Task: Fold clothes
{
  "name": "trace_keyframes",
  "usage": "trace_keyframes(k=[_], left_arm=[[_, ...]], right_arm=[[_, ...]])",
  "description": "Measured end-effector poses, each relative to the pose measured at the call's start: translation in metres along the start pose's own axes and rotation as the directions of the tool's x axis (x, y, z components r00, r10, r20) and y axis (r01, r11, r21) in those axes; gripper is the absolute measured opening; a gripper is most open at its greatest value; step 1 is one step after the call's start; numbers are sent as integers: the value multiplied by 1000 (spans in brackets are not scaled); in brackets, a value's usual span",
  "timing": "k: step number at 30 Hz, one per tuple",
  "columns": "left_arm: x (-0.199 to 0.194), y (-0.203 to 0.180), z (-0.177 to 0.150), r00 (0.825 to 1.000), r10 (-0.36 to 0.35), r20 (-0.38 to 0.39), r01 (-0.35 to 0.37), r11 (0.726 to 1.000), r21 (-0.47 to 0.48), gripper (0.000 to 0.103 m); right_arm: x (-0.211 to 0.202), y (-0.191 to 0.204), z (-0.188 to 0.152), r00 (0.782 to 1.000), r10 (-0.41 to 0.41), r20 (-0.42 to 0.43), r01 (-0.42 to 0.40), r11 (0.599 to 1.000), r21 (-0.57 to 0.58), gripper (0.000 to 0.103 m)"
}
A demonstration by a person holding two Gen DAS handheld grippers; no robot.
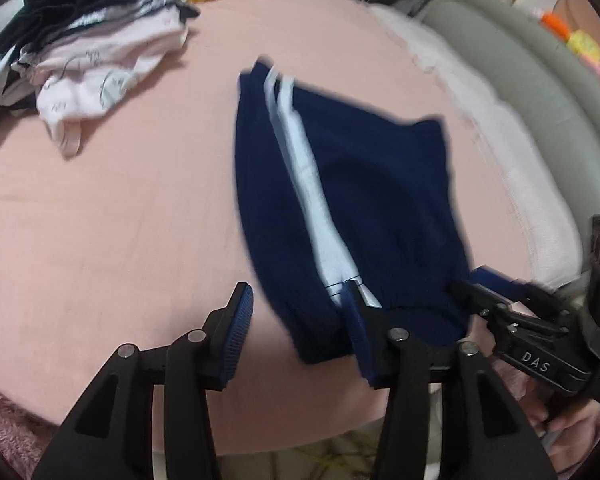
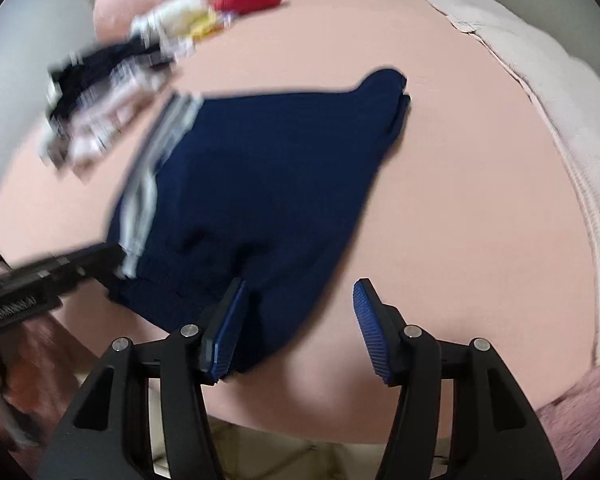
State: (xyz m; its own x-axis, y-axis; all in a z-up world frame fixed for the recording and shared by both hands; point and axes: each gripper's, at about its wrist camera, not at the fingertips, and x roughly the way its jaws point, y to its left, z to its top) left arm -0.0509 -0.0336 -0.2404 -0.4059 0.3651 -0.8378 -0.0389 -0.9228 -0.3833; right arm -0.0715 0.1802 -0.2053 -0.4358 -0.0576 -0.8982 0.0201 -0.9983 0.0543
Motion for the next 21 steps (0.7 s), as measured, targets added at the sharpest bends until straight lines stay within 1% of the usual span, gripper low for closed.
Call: trace_keyframes(k=[1,3,5,6,8,9,11,13,14,15,16,18,20,21], left_arm=[[-3,4,0,1000,-20,-1,20,1000,-23,49],[-11,12,-3,998,-65,14,65,997,-50,49],[-8,22,-6,985,-174,7,174,980,-100,47],[-3,26,-5,977,-215,1,213,969,-128,47],[7,27,-3,971,-239,2,237,959,-152,48],[10,27,-1,968,-251,10,250,955,-161,48],[13,24,0,963,-268,24,268,948,-173,47],[16,19,-4,965,-262,24,262,948,-180,42],[15,16,-5,967,-255,21,255,952,-172,38],[14,14,-7,969,-246,16,245,956,-159,36],[12,12,-7,970,-242,12,241,959,-151,35],[11,10,-8,970,-244,3,242,959,-145,31],[10,9,-9,966,-260,-12,256,957,-138,31],[8,7,-11,964,-264,-24,259,957,-133,32]], right_arm=[[0,-3,-4,1000,2,-5,-2,1000,1,56],[-8,-12,-10,999,39,4,-39,999,38,56],[-14,-16,-12,997,81,15,-82,995,59,60],[-17,-18,-13,995,102,21,-103,992,69,60],[-9,-16,-9,988,157,15,-157,984,84,61],[-4,-14,-8,983,181,5,-181,979,93,65],[6,-10,-9,983,183,-5,-181,979,96,69],[9,-6,-10,986,169,3,-168,983,72,69],[11,-4,-9,987,162,4,-161,985,62,66],[14,-1,-6,988,154,0,-154,987,55,58],[16,0,-5,989,150,-3,-150,987,51,52],[12,0,-6,985,171,-8,-170,984,58,32],[3,-1,-9,981,193,-9,-192,980,58,24],[-1,-1,-9,981,192,-6,-192,980,45,24]])
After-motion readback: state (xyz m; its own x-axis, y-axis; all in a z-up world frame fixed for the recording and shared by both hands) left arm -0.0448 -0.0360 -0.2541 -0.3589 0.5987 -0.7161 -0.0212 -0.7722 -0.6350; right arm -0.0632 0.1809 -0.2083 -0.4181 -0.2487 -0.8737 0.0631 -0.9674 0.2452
